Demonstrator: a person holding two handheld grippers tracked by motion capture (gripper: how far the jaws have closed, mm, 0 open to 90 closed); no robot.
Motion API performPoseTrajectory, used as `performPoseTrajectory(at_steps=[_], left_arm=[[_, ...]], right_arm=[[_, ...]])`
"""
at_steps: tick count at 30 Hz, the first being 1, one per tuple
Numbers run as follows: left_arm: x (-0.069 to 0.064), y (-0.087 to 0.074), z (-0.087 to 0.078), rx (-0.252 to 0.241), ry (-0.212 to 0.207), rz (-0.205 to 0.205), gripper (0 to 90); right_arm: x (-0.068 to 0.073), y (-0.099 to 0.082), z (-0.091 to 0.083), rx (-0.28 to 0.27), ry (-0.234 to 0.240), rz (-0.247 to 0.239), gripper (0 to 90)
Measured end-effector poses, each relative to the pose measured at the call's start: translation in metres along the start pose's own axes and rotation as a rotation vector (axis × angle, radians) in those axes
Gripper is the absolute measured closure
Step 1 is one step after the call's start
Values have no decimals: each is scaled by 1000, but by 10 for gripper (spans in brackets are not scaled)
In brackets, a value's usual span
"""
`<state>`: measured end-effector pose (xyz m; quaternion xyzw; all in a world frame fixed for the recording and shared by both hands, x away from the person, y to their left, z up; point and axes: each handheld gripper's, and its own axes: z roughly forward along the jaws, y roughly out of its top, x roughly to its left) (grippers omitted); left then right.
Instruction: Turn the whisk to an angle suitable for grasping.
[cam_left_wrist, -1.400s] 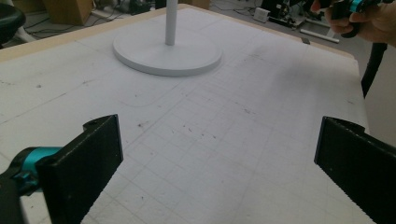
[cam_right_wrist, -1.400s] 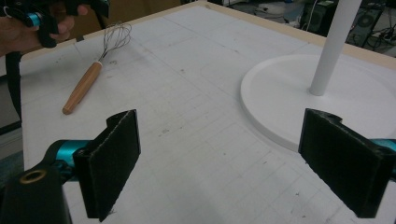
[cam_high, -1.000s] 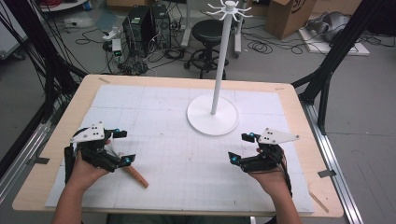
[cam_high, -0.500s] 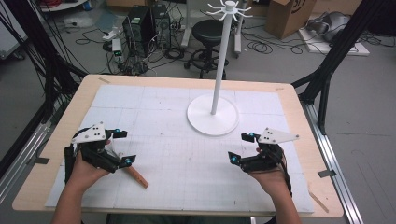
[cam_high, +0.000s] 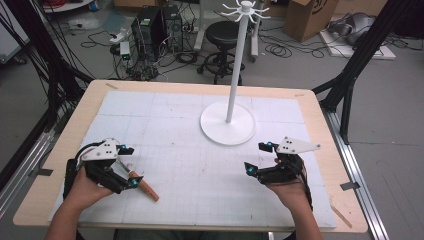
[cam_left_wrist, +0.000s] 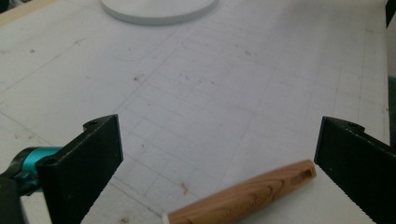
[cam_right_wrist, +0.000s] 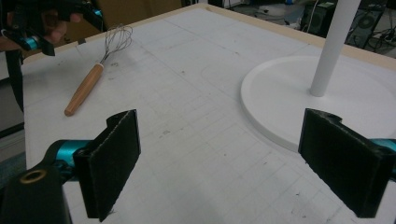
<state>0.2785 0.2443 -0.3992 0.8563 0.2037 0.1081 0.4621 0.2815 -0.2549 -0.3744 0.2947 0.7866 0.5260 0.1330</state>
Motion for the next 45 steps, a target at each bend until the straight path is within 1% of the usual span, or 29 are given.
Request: performPoseTrajectory(at_steps=[1, 2, 3, 4, 7, 8, 9, 11, 14, 15, 17, 19, 21, 22, 24, 28, 29, 30, 31, 32, 33, 34, 35, 36, 38, 40, 41, 42, 45], left_arm=[[0, 0, 0, 0, 0, 0, 35], [-5, -4, 1, 1, -25, 12, 58], [-5, -4, 1, 1, -25, 12, 92], [-9, -8, 4, 12, -50, 26, 112], [-17, -14, 11, 50, -68, 50, 137], [-17, -14, 11, 50, -68, 50, 156], [-22, -16, 16, 66, -84, 78, 189], [-24, -16, 19, 71, -94, 89, 232], [-28, -17, 34, 142, -88, 149, 235], [-28, -17, 36, 156, -84, 163, 236], [-28, -17, 37, 171, -78, 166, 234], [-22, -16, 32, 189, -66, 175, 220], [-21, -15, 30, 195, -63, 175, 210], [-20, -14, 29, 202, -60, 186, 200], [-16, -12, 27, 247, -70, 207, 191], [-9, -8, 27, 284, -89, 220, 178], [-5, -7, 30, 318, -100, 222, 178], [-5, -7, 30, 318, -100, 222, 180], [-3, -7, 32, 341, -108, 233, 180], [-2, -7, 35, 367, -119, 238, 209], [1, -9, 42, 427, -131, 249, 234], [3, -8, 43, 434, -151, 233, 228], [5, -7, 42, 445, -168, 239, 253], [5, -6, 43, 447, -182, 223, 280], [4, -4, 41, 451, -206, 227, 376], [4, -4, 40, 449, -202, 225, 499], [4, -3, 40, 450, -199, 224, 499], [5, -2, 39, 465, -205, 223, 607], [6, -1, 40, 470, -188, 204, 700]], right_arm=[[0, 0, 0, -1, 0, 0, 119], [1, 0, 1, -1, -2, -2, 119], [1, 1, 1, 1, 0, -1, 119], [1, 1, 2, 2, 1, -4, 119], [3, 0, 4, 10, 3, -5, 119], [3, 0, 5, 12, 4, -7, 119], [3, 0, 5, 16, 4, -9, 119], [3, 0, 6, 19, 2, -9, 119], [4, -1, 7, 26, 2, -8, 119], [4, -1, 8, 28, 5, -11, 119], [5, -2, 8, 32, 3, -20, 119], [4, -2, 8, 30, 3, -16, 119], [3, -2, 8, 32, 6, -13, 119], [3, -3, 9, 34, 7, -11, 119], [3, -3, 10, 39, 8, -9, 119], [3, -4, 11, 46, 9, -11, 119], [3, -4, 12, 48, 11, -11, 119], [3, -4, 12, 47, 11, -14, 119], [3, -4, 12, 47, 11, -14, 119], [3, -4, 12, 49, 9, -11, 119], [3, -4, 11, 49, 6, -8, 119], [2, -5, 11, 48, 7, -10, 119], [2, -5, 11, 48, 8, -9, 119], [2, -5, 11, 47, 7, -10, 119], [1, -5, 11, 48, 4, -8, 119], [1, -5, 11, 48, 4, 1, 119], [1, -5, 11, 48, 4, 1, 119], [1, -5, 11, 47, 5, -2, 119], [2, -5, 12, 46, 8, -9, 119]])
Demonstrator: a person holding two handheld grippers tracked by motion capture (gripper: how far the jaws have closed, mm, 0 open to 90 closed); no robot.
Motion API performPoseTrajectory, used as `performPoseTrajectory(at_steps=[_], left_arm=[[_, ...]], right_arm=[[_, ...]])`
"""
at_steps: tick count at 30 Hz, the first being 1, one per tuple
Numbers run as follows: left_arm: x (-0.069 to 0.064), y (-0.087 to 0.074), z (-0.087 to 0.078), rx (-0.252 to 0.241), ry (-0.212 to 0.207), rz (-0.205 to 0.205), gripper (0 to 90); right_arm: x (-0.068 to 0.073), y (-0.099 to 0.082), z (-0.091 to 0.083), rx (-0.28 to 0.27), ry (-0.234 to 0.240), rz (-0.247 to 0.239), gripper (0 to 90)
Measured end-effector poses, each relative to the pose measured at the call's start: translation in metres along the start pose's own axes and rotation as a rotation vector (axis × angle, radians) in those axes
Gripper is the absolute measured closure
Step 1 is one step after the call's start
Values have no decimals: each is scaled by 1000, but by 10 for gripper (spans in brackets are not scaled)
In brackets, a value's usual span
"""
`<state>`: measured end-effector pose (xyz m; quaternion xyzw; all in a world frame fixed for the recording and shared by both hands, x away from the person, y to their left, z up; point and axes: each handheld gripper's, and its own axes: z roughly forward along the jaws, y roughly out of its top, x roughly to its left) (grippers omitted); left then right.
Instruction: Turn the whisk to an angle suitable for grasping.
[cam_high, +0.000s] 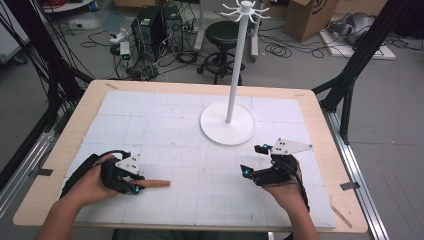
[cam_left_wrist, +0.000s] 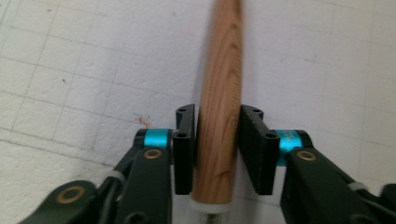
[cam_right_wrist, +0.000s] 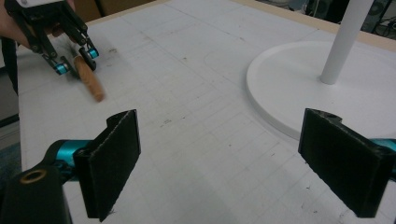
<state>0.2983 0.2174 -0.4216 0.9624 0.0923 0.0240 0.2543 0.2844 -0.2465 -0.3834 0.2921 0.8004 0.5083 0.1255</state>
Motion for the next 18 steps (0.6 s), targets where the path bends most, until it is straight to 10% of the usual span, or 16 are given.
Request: performPoseTrajectory(at_steps=[9, 12, 18], left_arm=[[3, 4, 0, 33, -11, -42, 699], [2, 4, 1, 31, 43, -50, 503], [0, 2, -4, 13, 58, -68, 510]], right_arm=[[-1, 0, -1, -4, -5, 6, 119], [0, 0, -1, 0, -4, 10, 119], [-1, 0, -2, -5, -4, 10, 119]])
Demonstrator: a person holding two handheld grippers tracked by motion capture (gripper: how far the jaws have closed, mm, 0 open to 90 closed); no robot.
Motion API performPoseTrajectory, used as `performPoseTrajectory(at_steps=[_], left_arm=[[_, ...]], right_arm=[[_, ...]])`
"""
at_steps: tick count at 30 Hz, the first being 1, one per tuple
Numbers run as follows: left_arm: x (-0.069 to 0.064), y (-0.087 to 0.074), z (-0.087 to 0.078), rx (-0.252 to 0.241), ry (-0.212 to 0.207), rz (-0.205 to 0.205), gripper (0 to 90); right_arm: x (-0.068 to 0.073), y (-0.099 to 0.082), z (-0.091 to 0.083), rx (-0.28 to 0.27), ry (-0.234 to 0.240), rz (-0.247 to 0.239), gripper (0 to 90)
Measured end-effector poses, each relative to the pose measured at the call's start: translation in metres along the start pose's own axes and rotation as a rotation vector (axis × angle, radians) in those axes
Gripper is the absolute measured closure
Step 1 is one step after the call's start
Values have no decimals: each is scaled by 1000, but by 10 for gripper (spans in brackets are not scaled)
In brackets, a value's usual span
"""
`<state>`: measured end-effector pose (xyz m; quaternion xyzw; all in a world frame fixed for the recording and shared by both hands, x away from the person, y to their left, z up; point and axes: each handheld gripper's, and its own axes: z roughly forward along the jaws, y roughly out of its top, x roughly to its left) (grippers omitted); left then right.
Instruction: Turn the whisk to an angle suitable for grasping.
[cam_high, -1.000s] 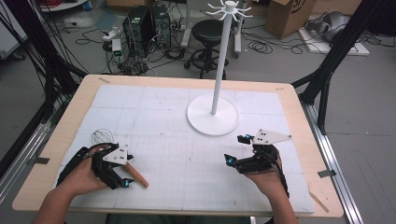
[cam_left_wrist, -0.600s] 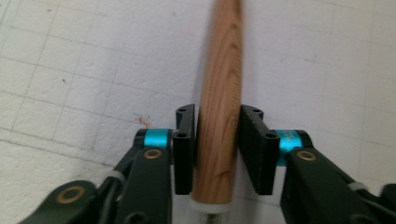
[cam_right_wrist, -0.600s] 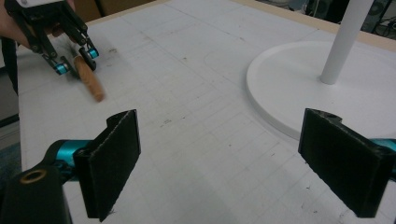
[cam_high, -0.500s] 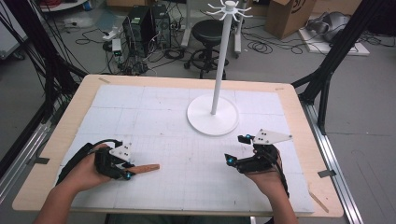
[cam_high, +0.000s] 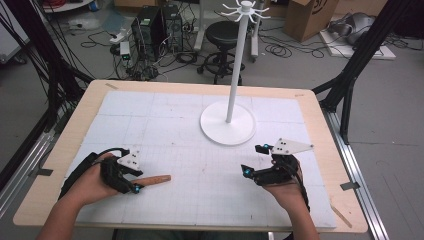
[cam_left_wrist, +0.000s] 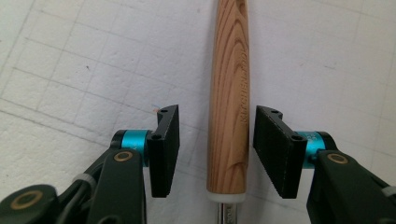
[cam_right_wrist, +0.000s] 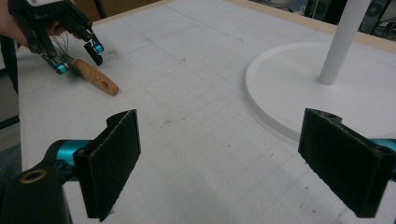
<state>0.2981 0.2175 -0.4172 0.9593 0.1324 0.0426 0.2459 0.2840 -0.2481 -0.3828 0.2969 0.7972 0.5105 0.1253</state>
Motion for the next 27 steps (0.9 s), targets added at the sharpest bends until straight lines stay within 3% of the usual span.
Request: performPoseTrajectory(at_steps=[3, 4, 6, 12, 15, 18, 19, 21, 22, 23, 25, 26, 27], left_arm=[[-4, 1, 0, 7, 9, 12, 505], [-3, 1, 1, 37, 10, 24, 509], [-2, 1, 4, 42, -4, 8, 517], [1, 7, 5, 71, -30, 3, 695], [1, 17, 6, 136, -28, 20, 707], [2, 20, 6, 143, -16, 23, 710], [3, 23, 4, 124, 6, 27, 710], [3, 25, 2, 103, 9, 28, 710], [3, 28, -3, 43, 11, 18, 710], [3, 28, -3, 43, 11, 18, 710], [3, 34, -14, -19, 18, 21, 710], [3, 34, -14, -19, 18, 21, 710], [3, 39, -21, -71, 24, 28, 710]], right_arm=[[0, 0, 0, -1, 0, -1, 119], [0, 0, 0, 1, 2, 0, 119], [0, 0, 1, 3, 2, -4, 119], [0, 0, 0, 0, 2, -4, 119], [0, 1, -1, -7, -1, -5, 119], [0, 2, -3, -12, -1, -8, 119], [0, 2, -3, -12, 0, -2, 119], [0, 2, -5, -17, -3, -3, 119], [-1, 2, -5, -21, -4, -3, 119], [-1, 2, -6, -22, -4, -1, 119], [-2, 2, -7, -25, -6, 1, 119], [-2, 2, -7, -25, -6, 1, 119], [-2, 2, -7, -27, -5, 1, 119]])
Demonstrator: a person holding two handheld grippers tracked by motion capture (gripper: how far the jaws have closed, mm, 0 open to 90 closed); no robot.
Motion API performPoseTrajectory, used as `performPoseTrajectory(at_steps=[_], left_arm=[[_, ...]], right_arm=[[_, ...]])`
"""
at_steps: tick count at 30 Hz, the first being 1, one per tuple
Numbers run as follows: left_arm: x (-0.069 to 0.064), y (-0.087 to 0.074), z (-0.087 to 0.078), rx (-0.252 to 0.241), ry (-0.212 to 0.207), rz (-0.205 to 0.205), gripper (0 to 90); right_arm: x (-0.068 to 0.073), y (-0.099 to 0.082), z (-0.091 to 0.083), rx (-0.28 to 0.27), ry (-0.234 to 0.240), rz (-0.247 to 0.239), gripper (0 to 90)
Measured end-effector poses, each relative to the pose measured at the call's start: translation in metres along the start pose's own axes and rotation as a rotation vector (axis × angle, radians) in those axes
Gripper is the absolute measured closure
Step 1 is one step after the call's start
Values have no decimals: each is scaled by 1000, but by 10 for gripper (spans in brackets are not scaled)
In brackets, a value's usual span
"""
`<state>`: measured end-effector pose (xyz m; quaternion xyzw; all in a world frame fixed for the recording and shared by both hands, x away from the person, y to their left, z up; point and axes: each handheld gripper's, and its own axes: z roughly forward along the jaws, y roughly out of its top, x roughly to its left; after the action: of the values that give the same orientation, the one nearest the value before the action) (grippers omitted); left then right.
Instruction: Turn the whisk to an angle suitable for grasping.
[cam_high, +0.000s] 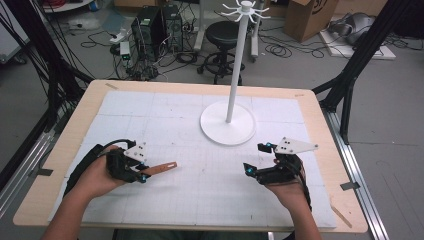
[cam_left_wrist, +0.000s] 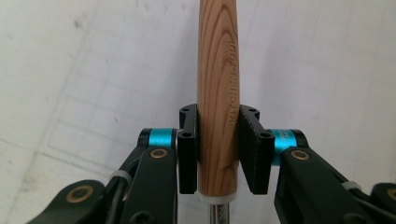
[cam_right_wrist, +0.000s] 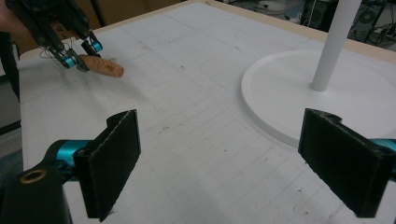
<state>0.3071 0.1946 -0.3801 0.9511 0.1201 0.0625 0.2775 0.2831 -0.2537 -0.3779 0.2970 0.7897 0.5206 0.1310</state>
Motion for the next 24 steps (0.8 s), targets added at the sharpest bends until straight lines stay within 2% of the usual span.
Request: performPoseTrajectory(at_steps=[1, 2, 3, 7, 11, 12, 15, 20, 24], left_arm=[[0, 0, 0, 0, 0, 0, 710], [0, 6, -6, -55, -9, -19, 710], [0, 9, -8, -81, -3, -21, 710], [2, 18, -16, -118, 0, -14, 710], [5, 29, -25, -187, -14, -36, 710], [8, 34, -29, -208, -6, -34, 710], [11, 39, -32, -222, -13, -49, 710], [14, 52, -39, -243, -2, -41, 710], [14, 56, -42, -266, -3, -41, 710]], right_arm=[[0, 0, 0, 0, 0, 0, 119], [0, 0, 0, -2, 1, -2, 119], [0, 0, 0, -2, 2, -2, 119], [1, 1, -2, -10, -4, 0, 119], [0, 3, -4, -21, 0, 2, 119], [0, 3, -4, -25, -3, -1, 119], [-1, 4, -5, -29, -5, 6, 120], [-1, 6, -6, -35, -9, 0, 120], [0, 8, -7, -40, -8, -2, 120]])
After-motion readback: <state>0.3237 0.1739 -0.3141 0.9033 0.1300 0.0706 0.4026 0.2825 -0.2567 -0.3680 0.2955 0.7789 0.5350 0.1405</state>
